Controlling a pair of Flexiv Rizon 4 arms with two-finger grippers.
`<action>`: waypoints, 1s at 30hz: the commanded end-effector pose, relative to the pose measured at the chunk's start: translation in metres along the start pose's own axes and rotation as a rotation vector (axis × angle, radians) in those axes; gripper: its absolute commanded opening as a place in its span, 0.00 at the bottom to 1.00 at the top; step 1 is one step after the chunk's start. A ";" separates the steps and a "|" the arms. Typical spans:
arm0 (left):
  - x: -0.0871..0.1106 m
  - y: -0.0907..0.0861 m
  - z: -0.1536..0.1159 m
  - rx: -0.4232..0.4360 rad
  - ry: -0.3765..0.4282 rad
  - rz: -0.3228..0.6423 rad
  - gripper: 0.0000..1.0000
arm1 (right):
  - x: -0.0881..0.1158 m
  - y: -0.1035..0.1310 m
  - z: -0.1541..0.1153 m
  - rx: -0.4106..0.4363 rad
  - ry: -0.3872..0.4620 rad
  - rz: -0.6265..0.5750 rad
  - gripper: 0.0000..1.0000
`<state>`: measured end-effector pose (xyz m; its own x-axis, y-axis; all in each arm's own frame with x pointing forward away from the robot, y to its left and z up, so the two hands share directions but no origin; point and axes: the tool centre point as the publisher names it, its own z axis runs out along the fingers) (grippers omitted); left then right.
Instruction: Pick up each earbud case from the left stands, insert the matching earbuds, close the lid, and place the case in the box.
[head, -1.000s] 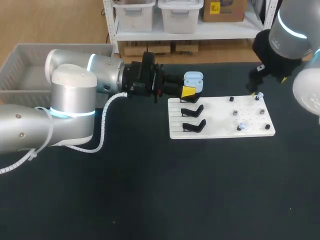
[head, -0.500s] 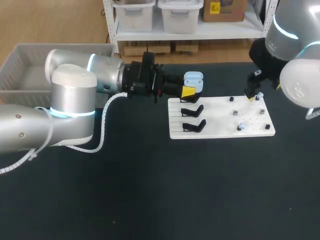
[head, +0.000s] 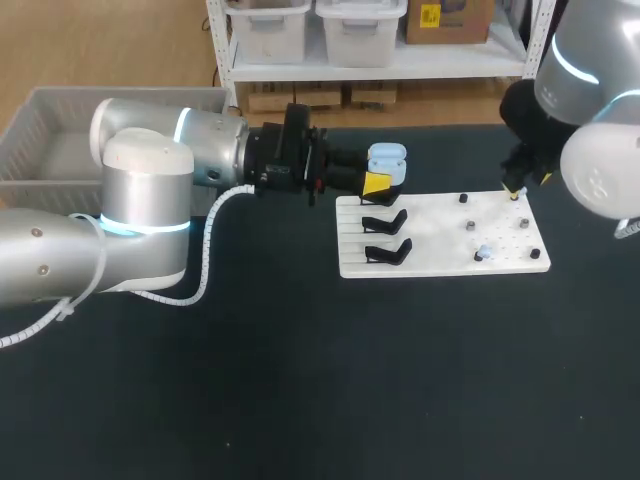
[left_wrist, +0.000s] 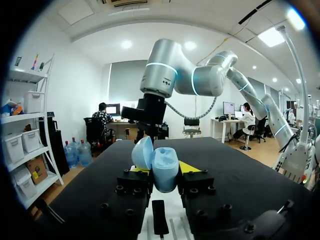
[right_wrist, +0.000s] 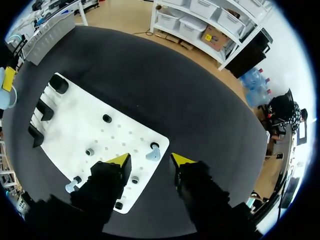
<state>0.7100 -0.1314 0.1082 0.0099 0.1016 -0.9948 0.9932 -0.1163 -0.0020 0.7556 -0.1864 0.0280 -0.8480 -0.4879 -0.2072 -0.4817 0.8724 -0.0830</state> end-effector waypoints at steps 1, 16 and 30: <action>0.000 -0.001 0.000 -0.005 -0.002 0.003 0.00 | 0.002 0.001 0.003 -0.001 0.000 -0.012 0.45; 0.000 -0.001 0.000 -0.005 -0.002 0.003 0.00 | 0.002 0.000 0.009 0.015 0.014 -0.025 0.41; 0.000 -0.001 0.000 -0.005 -0.002 0.003 0.00 | 0.001 0.002 0.013 0.013 0.020 -0.023 0.35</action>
<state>0.7100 -0.1313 0.1082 0.0099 0.1016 -0.9948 0.9932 -0.1163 -0.0020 0.7563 -0.1851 0.0151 -0.8401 -0.5093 -0.1867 -0.4996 0.8605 -0.0995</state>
